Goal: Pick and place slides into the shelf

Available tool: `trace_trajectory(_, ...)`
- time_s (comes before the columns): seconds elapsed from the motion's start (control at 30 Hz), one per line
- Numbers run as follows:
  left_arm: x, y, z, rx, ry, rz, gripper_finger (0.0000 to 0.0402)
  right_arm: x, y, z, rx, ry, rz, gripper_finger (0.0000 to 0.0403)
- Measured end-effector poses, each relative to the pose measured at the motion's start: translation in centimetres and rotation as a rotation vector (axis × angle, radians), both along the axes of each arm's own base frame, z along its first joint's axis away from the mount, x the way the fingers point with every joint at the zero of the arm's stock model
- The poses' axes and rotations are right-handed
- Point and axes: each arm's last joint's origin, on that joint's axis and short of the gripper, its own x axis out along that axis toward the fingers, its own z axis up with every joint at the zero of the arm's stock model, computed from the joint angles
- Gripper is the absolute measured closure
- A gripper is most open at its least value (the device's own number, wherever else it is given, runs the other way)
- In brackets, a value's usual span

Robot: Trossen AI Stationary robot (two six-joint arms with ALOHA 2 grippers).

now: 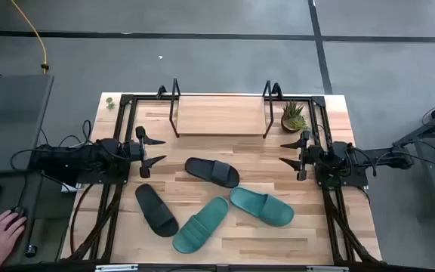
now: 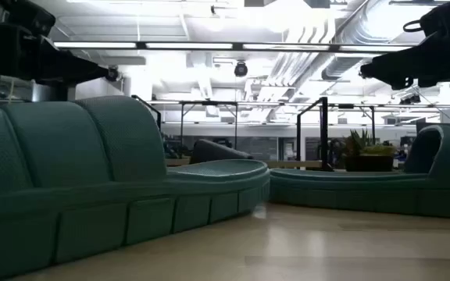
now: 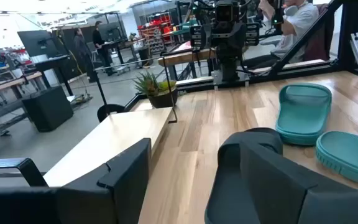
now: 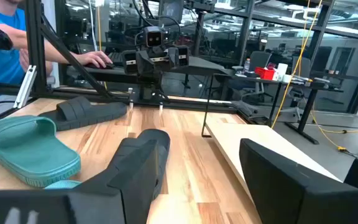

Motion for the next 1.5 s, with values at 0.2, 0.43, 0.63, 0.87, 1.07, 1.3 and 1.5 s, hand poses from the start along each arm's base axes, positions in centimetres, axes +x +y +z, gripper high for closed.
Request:
trace_trajectory(0.2, 0.0, 0.0, 0.0, 0.0, 0.0, 0.0, 0.0174, 0.0, 0.0, 0.0, 0.0, 0.0, 0.0, 0.0187)
trace_trajectory(0.43, 0.0, 0.0, 0.0, 0.0, 0.0, 0.0, 0.0174, 0.0, 0.0, 0.0, 0.0, 0.0, 0.0, 0.0187)
trace_trajectory(0.63, 0.0, 0.0, 0.0, 0.0, 0.001, 0.0, 0.0174, 0.0, 0.0, -0.01, 0.0, 0.0, 0.0, 0.0187)
trace_trajectory(0.87, 0.0, 0.0, 0.0, 0.0, 0.001, 0.0, 0.0174, 0.0, 0.0, -0.01, 0.0, 0.001, 0.0, 0.0187)
trace_trajectory(1.07, 0.0, 0.0, -0.01, 0.0, 0.001, 0.0, 0.0174, 0.0, 0.0, -0.01, 0.0, 0.0, 0.0, 0.0187)
trace_trajectory(1.3, 0.0, 0.0, 0.0, 0.0, 0.001, 0.0, 0.0174, 0.0, 0.0, -0.02, 0.0, 0.001, 0.0, 0.0187)
trace_trajectory(1.5, 0.0, 0.0, -0.01, 0.0, 0.001, -0.001, 0.0174, 0.0, 0.0, -0.01, 0.0, 0.001, 0.0, 0.0187)
